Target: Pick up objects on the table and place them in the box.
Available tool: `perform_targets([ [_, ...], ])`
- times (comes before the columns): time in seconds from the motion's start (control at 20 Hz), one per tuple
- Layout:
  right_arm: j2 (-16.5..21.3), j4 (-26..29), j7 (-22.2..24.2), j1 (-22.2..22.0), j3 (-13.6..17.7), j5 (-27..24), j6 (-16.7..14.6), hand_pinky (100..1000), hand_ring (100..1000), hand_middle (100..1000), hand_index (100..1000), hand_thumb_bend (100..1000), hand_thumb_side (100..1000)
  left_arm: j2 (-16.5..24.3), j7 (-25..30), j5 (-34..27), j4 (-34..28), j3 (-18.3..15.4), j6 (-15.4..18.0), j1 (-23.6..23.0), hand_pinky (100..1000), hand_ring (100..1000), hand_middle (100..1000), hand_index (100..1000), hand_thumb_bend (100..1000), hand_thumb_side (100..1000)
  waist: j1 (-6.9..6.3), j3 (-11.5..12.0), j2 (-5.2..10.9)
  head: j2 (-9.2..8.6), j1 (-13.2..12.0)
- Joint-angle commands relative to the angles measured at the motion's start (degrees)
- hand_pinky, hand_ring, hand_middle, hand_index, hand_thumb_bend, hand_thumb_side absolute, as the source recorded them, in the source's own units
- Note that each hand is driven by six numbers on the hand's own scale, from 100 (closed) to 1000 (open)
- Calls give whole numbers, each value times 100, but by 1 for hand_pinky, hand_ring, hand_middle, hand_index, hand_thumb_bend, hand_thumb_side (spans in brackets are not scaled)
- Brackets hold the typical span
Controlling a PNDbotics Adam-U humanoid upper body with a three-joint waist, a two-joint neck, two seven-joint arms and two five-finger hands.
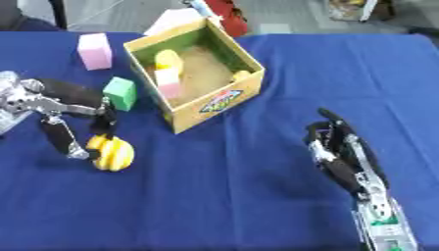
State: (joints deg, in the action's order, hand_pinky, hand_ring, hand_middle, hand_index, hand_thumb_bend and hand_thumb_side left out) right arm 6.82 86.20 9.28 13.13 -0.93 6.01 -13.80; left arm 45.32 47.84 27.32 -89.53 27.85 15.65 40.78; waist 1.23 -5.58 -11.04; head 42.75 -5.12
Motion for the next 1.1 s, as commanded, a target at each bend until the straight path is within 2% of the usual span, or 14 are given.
perform_targets([
  [0.05,101,69,-9,48,24,38,-4,651,613,660,924,100,422,18,50,92,-328,-332,78,377,657,464,440,572,303,174,-68,6,145,-21,28],
  [0.2,91,59,4,28,12,37,-5,651,613,660,925,100,423,-393,-252,616,-154,-523,18,853,658,463,439,565,328,179,-64,-3,175,-37,32],
  [0.45,63,53,32,28,-20,27,-9,651,612,659,924,100,425,-1457,-1062,1814,1025,-688,-4,1585,663,480,452,574,355,177,-54,-95,182,-63,-9],
  [0.6,21,51,70,49,-64,17,-14,651,612,659,924,100,425,-2124,-1737,2731,1823,-879,30,1812,665,479,450,573,369,173,-22,-204,153,-99,-71],
  [0.85,-34,43,126,95,-132,0,-24,651,612,659,924,100,425,-2889,-3047,4255,2881,-1218,-35,1953,676,491,459,590,391,167,38,-410,74,-140,-209],
  [1.0,-62,39,157,121,-167,-7,-32,651,612,659,924,100,427,-3158,-3758,4910,3315,-1427,-318,1979,710,575,556,733,436,172,67,-494,28,-155,-269],
  [1.1,-72,35,169,126,-176,-10,-34,651,612,659,924,100,428,-3240,-4084,5178,3482,-1485,-484,1983,718,595,582,762,441,172,76,-518,13,-158,-288],
])
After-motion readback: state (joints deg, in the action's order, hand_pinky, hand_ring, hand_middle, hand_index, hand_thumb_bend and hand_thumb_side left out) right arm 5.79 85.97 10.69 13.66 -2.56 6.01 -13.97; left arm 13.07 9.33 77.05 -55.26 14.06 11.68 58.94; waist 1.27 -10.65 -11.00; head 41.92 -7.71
